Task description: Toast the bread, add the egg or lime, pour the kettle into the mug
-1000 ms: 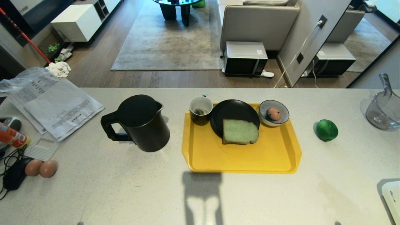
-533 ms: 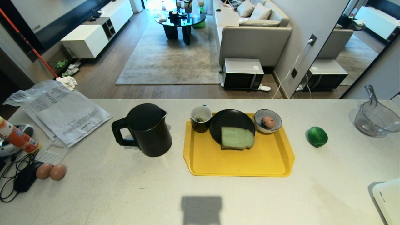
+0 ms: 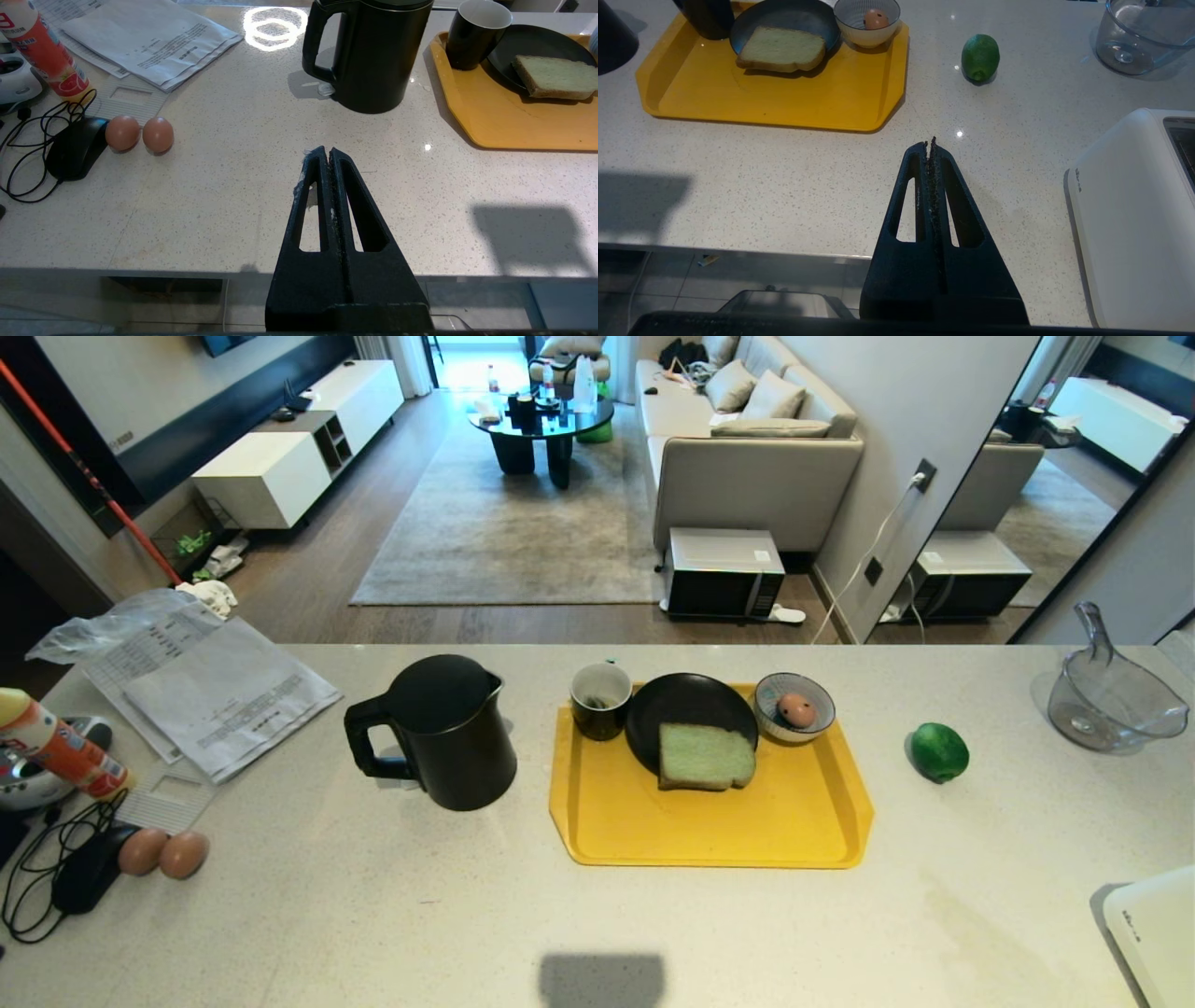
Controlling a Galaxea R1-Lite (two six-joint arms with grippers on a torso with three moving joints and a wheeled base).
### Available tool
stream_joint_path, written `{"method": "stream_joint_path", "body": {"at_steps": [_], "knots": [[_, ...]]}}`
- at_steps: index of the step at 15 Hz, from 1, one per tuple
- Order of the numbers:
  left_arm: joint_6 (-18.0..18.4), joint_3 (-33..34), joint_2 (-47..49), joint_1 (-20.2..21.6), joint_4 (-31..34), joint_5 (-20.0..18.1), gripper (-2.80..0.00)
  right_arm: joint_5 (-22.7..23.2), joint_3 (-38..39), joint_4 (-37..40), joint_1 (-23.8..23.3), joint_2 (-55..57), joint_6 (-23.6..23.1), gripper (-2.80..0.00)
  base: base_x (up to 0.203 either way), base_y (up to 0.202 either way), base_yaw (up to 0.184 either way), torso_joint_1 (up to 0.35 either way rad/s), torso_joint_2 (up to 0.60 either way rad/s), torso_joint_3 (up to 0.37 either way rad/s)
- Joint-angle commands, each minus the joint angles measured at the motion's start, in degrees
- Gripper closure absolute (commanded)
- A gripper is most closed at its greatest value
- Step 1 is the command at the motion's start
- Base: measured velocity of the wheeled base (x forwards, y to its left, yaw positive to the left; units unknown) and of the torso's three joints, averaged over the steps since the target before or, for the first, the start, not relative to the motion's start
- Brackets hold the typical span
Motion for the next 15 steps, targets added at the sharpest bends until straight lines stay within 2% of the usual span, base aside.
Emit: {"method": "stream_joint_path", "body": {"at_steps": [1,15], "knots": [[-0.05,0.97,-0.10,0.04,-0.04,0.01,0.00,-0.08,0.04,0.01,0.02,0.02,0.00,0.00,0.000,0.000,0.000,0.000,0.00,0.000],[-0.05,0.97,-0.10,0.04,-0.04,0.01,0.00,-0.26,0.09,-0.02,0.02,0.05,0.17,0.00,0.000,0.000,0.000,-0.110,0.22,0.113]]}}
